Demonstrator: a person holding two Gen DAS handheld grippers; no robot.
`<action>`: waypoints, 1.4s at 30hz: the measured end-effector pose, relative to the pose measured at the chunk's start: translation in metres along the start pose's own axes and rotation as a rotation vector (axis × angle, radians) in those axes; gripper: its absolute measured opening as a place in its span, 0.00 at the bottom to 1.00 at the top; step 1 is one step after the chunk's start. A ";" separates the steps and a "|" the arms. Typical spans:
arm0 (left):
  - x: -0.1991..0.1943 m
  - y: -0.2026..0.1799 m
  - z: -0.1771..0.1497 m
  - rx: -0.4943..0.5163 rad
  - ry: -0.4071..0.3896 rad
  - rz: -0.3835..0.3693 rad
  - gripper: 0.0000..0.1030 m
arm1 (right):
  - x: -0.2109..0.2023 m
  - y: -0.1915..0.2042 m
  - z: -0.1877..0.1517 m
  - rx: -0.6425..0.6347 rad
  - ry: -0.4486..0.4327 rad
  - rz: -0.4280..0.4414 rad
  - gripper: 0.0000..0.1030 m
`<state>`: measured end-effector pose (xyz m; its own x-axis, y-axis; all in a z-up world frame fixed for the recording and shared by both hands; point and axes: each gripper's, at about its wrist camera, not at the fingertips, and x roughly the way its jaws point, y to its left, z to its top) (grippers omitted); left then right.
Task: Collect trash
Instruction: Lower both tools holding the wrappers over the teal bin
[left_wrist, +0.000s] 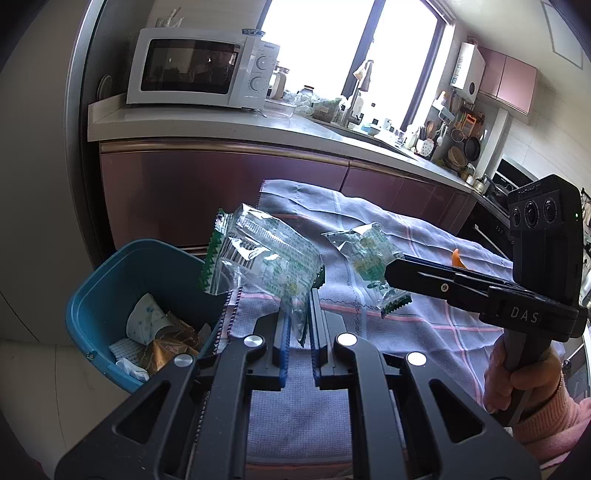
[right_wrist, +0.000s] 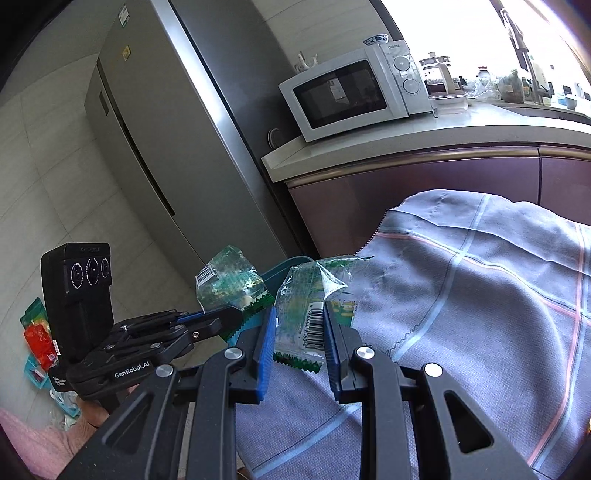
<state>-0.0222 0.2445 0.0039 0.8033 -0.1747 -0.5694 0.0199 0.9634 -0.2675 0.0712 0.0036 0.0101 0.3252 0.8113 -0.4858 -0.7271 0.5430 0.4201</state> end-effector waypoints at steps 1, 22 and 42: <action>-0.001 0.001 0.000 -0.002 0.000 0.004 0.09 | 0.002 0.001 0.001 -0.003 0.002 0.003 0.22; -0.004 0.038 0.002 -0.032 -0.010 0.070 0.09 | 0.034 0.022 0.013 -0.046 0.047 0.042 0.22; -0.001 0.055 0.001 -0.054 -0.001 0.121 0.09 | 0.058 0.031 0.021 -0.070 0.085 0.064 0.22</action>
<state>-0.0213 0.2978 -0.0094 0.7985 -0.0572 -0.5993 -0.1096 0.9650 -0.2382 0.0803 0.0718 0.0111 0.2261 0.8211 -0.5241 -0.7863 0.4714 0.3994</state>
